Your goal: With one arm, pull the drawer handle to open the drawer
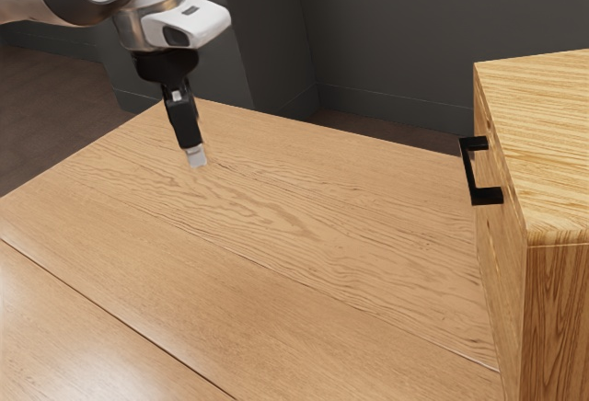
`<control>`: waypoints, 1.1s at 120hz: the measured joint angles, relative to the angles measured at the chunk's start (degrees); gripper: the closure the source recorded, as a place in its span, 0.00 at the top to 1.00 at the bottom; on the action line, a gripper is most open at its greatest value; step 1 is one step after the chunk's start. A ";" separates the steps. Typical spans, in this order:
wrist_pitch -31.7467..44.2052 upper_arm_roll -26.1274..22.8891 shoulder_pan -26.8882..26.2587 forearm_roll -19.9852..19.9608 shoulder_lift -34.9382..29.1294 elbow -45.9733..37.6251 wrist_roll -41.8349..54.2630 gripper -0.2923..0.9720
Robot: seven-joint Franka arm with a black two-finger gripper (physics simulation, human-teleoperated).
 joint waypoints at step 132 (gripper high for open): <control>21.00 -11.46 -5.68 -13.47 6.43 2.61 67.61 0.60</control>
